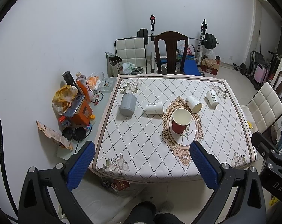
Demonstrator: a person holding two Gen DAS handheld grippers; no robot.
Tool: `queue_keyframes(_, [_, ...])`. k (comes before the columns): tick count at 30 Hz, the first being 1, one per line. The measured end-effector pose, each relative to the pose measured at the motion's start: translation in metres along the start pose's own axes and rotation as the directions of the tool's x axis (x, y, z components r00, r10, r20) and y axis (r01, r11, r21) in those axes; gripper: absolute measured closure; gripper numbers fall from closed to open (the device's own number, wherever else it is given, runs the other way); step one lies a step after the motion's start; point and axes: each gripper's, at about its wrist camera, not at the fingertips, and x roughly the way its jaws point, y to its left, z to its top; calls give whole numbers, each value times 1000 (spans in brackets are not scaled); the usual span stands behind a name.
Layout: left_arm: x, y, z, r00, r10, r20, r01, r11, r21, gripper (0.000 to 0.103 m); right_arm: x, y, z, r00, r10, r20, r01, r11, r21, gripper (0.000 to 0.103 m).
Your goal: Flip cup upright
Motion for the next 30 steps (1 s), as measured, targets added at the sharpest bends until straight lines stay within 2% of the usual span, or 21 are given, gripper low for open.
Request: queue_keyframes(30, [-2,4,-7,1000,-2,2,2,1000,-3,0,-3,4,-2,1000,4,1,-4,1000,-4,0])
